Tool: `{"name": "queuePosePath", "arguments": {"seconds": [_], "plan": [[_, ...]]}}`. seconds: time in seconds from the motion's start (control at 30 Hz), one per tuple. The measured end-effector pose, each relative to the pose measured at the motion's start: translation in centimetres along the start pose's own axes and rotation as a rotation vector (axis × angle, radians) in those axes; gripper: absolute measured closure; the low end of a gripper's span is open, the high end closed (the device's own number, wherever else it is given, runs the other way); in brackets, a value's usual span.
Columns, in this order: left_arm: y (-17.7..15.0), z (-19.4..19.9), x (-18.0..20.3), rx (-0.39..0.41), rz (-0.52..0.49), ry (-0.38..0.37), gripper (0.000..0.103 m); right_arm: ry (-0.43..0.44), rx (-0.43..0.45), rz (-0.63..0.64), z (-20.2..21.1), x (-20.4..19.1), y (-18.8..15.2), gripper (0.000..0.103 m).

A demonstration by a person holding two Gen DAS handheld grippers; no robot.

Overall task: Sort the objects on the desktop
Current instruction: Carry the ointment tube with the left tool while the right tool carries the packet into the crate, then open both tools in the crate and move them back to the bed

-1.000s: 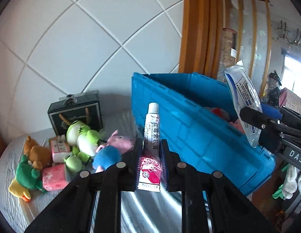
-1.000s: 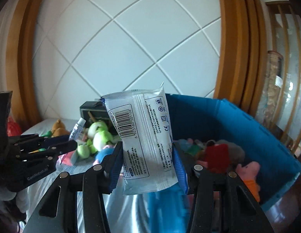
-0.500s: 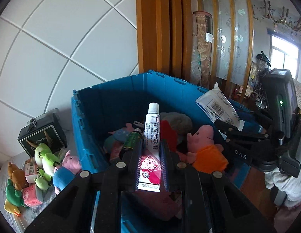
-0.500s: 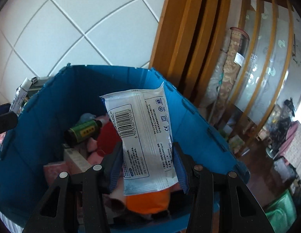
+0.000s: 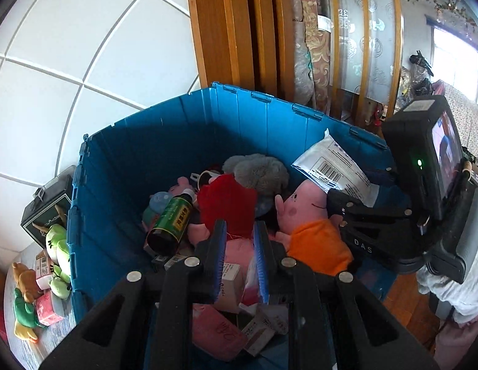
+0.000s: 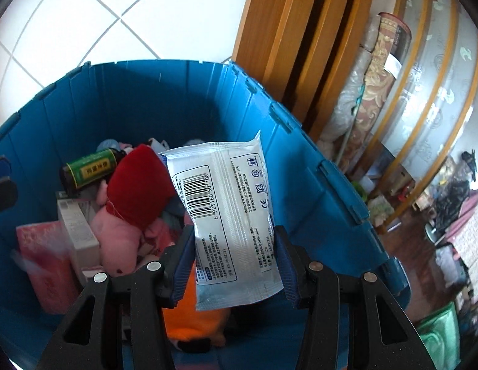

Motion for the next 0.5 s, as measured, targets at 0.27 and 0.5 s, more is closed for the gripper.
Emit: {"name": "queuePosePath", "arguments": {"seconds": [0.27, 0.5], "plan": [[-0.4, -1.5, -0.3, -0.046, 0.035, 0.047, 0.084, -0.008, 0.004, 0.006, -0.4, 1.0, -0.6, 0.052], [-0.7, -0.5, -0.9, -0.003, 0.053, 0.077, 0.044, -0.029, 0.012, 0.010, -0.5, 1.3, -0.5, 0.029]]}}
Point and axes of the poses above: each gripper's, at about its wrist camera, not at the fingertips, and z roughly against the way its jaws point, x to its right, y to its top, the point moved 3 cm from there along -z, roughly the way its jaws point, and after that the axes turned 10 degrees about -y, right-handed, at the moved point
